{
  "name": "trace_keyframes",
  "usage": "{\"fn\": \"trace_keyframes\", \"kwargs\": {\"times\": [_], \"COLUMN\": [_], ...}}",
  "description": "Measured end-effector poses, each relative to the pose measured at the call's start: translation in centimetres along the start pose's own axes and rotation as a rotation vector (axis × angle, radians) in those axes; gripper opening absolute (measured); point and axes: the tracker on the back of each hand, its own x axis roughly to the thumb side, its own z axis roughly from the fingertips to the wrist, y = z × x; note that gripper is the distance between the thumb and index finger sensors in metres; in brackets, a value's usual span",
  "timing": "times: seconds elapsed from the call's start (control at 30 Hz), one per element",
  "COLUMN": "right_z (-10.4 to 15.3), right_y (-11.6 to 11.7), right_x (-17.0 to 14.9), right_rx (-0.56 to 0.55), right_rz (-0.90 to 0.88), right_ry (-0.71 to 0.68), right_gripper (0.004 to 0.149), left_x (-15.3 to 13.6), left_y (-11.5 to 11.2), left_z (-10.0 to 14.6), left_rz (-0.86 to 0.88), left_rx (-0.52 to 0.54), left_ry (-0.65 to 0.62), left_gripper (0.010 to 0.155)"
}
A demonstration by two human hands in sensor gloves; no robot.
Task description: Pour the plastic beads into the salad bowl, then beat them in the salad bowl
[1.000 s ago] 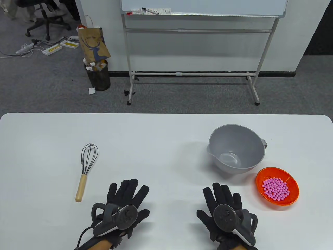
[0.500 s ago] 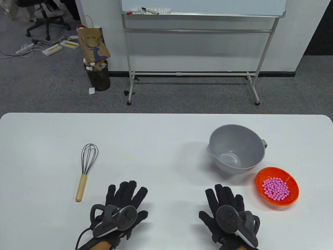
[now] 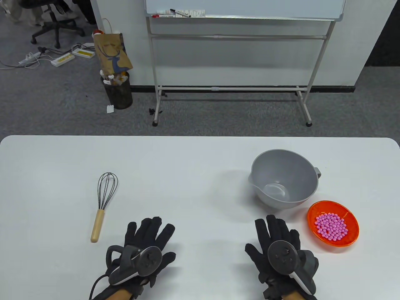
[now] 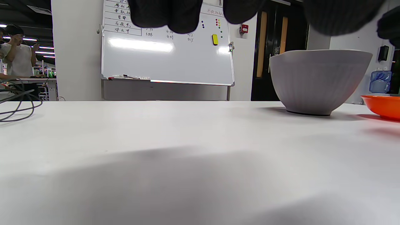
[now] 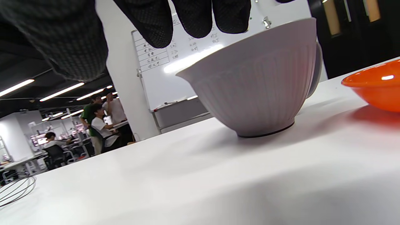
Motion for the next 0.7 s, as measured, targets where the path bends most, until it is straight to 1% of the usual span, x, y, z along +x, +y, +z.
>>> {"fn": "trace_keyframes", "kwargs": {"times": [0.1,0.2,0.23,0.27,0.37,0.4,0.53,0.6,0.7], "right_z": [-2.0,-4.6,-5.9,-6.2,-8.6,-8.9,-10.4,-10.6,-10.8], "right_y": [-1.0,-1.8,-1.9,-1.9,-1.5,-1.3,0.7,0.9,1.0], "right_x": [-0.4,-0.8,-1.1,-1.2,-2.2,-2.3,-3.2,-3.3,-3.7], "right_rx": [-0.029,-0.038,-0.038,-0.038,-0.03,-0.02,0.119,0.051,0.019], "right_rz": [0.005,0.027,0.038,0.039,0.045,0.042,0.027,0.001,-0.024], "right_ry": [0.07,0.158,0.208,0.22,0.333,0.342,0.362,0.371,0.382], "right_gripper": [0.079,0.078,0.076,0.075,0.072,0.071,0.067,0.058,0.046], "left_x": [0.1,0.1,0.1,0.1,0.0,-0.1,-0.3,-0.4,-0.4], "left_y": [-0.1,-0.1,-0.1,-0.1,-0.2,-0.2,-0.5,-0.6,-0.6], "left_z": [0.0,-0.1,-0.1,-0.1,-0.1,-0.1,-0.1,-0.1,-0.2], "left_rz": [-0.004,0.007,0.005,0.003,-0.002,0.0,-0.006,-0.008,-0.007], "left_rx": [-0.003,-0.002,-0.003,-0.004,-0.009,-0.011,-0.022,-0.027,-0.031], "left_ry": [0.0,0.0,-0.001,-0.001,0.0,0.0,0.003,0.004,0.006], "left_gripper": [0.076,0.075,0.075,0.075,0.075,0.075,0.075,0.075,0.075]}}
